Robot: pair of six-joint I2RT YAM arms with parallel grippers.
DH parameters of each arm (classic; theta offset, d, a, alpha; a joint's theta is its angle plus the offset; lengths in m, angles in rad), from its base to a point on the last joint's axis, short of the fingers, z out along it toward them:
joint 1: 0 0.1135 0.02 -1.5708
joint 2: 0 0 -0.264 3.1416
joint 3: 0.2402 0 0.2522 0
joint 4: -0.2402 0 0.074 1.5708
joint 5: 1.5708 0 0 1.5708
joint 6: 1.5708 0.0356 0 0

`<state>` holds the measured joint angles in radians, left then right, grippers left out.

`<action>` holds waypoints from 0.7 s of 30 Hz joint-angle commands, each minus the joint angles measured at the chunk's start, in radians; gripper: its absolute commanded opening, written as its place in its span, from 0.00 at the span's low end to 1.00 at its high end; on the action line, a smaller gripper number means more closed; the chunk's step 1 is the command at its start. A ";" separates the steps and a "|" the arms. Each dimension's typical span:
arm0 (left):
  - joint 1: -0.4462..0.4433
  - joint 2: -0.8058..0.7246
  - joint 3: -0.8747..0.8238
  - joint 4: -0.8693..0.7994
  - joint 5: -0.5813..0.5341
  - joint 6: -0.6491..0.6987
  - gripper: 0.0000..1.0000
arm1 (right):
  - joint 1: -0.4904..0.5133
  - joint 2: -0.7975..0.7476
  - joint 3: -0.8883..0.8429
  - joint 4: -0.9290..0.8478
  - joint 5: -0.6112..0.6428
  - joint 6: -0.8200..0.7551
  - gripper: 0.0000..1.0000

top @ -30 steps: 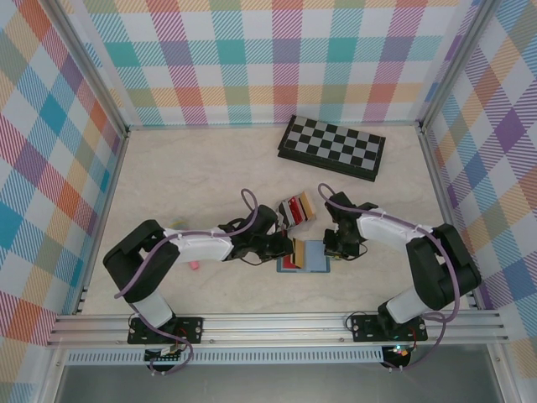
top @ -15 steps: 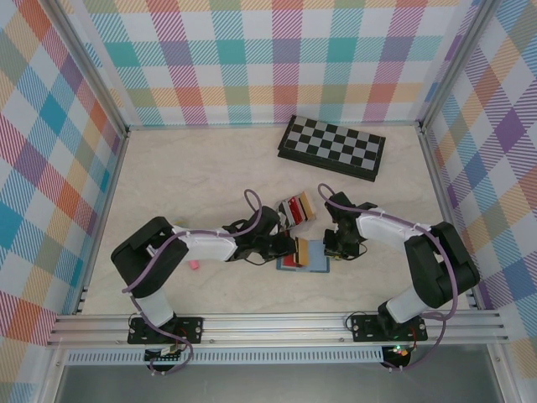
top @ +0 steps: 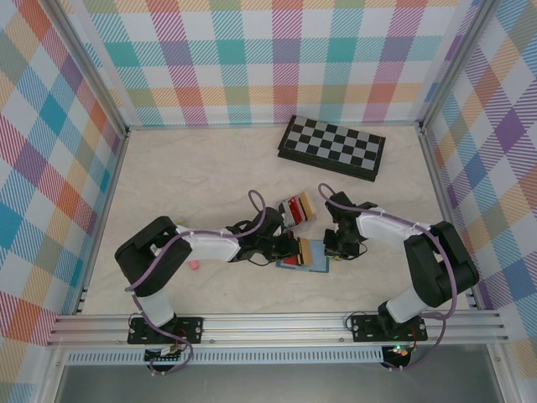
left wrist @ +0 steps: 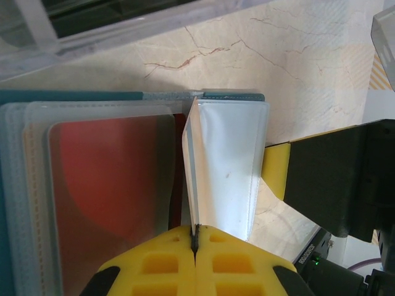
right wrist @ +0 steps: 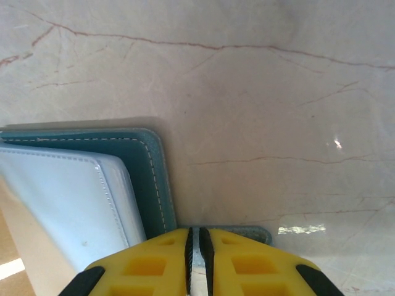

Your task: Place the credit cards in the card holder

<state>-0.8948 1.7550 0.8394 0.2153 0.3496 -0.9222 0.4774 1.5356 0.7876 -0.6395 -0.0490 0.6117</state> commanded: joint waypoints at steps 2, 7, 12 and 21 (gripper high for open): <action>-0.026 0.002 0.028 -0.122 0.016 0.061 0.00 | 0.001 0.049 -0.011 0.017 -0.001 -0.026 0.17; -0.021 -0.017 0.031 -0.194 0.024 0.117 0.00 | 0.001 0.052 -0.011 0.019 -0.007 -0.027 0.17; -0.013 0.010 0.066 -0.219 0.056 0.147 0.00 | 0.001 0.055 -0.011 0.023 -0.018 -0.033 0.16; -0.013 0.082 0.127 -0.194 0.073 0.122 0.00 | 0.000 0.057 -0.008 0.037 -0.058 -0.029 0.16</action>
<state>-0.8944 1.8008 0.9459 0.0463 0.4004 -0.7994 0.4717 1.5440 0.7959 -0.6472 -0.0624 0.5900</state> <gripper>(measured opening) 0.041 0.165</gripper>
